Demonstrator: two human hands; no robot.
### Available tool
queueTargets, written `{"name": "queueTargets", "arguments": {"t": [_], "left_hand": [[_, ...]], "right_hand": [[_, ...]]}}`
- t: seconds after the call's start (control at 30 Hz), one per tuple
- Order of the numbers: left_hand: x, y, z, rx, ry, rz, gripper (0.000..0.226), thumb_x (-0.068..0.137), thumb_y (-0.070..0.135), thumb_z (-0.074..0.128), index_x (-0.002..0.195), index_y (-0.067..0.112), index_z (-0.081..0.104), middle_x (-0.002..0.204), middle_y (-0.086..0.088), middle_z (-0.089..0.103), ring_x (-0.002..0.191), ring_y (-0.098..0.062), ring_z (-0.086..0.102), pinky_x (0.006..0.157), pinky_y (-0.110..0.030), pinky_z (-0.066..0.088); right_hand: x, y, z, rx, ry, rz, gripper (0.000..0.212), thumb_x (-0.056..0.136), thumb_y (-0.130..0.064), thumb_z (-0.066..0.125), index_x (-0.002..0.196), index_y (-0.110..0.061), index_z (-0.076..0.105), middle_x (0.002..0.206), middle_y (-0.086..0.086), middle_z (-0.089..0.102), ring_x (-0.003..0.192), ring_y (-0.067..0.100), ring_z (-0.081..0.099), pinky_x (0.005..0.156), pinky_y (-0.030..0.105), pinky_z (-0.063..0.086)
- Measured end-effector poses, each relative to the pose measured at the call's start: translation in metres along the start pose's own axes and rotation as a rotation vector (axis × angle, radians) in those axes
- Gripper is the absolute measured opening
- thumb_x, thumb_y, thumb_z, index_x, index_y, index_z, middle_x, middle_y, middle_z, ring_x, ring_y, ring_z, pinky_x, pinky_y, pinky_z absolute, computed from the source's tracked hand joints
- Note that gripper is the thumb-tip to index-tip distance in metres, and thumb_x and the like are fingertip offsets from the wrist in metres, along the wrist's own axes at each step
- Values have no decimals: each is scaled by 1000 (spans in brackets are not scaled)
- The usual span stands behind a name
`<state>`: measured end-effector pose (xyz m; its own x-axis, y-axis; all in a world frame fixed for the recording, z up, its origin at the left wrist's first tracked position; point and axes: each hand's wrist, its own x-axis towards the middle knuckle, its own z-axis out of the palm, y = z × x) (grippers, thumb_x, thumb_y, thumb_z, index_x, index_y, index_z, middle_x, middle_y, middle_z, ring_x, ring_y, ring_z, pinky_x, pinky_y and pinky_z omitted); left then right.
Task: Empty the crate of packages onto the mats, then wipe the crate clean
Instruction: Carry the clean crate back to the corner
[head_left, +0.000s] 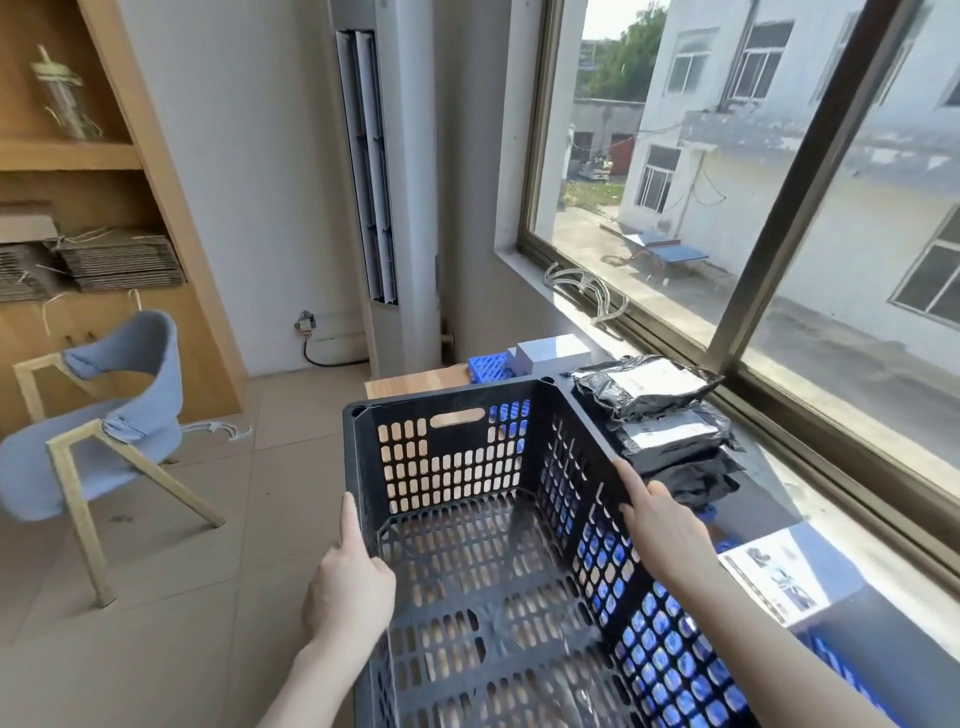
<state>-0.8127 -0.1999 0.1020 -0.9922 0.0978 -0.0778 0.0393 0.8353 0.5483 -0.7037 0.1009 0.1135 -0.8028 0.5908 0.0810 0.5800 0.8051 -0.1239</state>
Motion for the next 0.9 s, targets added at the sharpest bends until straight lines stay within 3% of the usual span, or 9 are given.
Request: {"name": "queueTargets", "arguments": {"t": [0.1,0.2,0.27,0.37,0.6,0.73,0.83,0.9], "left_hand": [[3,-2,0,-10,-13,6,78,98,16,43,155,30,-8,84,1,54,61,-14,53,46,-26,39],[3,-10,-8,-54,-37,38,79,97,13,44,155,30,-7,87,2,50,68,-17,59,60,-34,53],[2,-16,-16,-42,-56,40,80,96,11,44,156,27,-7,88,0,50,71,-19,61,66,-36,55],[-4,-23,-28,-41,-45,26,81,94,8,47,156,25,-2,84,-4,57,67,-20,62,62,-35,56],[-19,-17,-84,-68,20,96,76,87,0,51,154,20,20,72,-8,60,54,-16,52,49,-24,42],[-19,0,-117,-67,81,167,73,83,-3,53,150,18,32,69,-8,62,52,-20,55,49,-29,47],[-19,15,-136,-94,97,245,71,82,-4,54,147,17,36,68,-7,63,49,-18,55,44,-25,46],[-15,25,-148,-107,97,304,71,81,-3,55,147,17,38,69,-5,63,49,-18,57,44,-24,44]], "right_hand": [[1,2,-1,8,-25,7,60,100,-25,38,149,-34,5,89,3,45,66,23,56,62,40,51],[-8,-5,-6,10,-36,9,63,98,-16,40,149,-31,7,93,3,45,73,27,57,60,37,43],[-16,-13,-9,15,-25,9,65,97,-12,42,149,-31,8,94,3,45,72,26,54,59,35,38],[-26,-19,-15,56,-13,2,63,97,-15,43,149,-32,12,94,3,47,74,26,54,60,35,39],[-49,-32,-57,275,62,9,49,93,-22,55,137,-32,37,115,5,65,101,28,60,76,37,50],[-62,-34,-86,365,102,43,50,90,-20,58,137,-32,43,117,3,66,96,25,63,77,35,52],[-71,-31,-110,451,147,105,52,87,-19,62,136,-33,47,95,0,67,77,20,64,70,33,53],[-77,-30,-127,468,191,137,54,86,-20,64,136,-33,48,93,0,68,74,16,64,71,34,55]]}}
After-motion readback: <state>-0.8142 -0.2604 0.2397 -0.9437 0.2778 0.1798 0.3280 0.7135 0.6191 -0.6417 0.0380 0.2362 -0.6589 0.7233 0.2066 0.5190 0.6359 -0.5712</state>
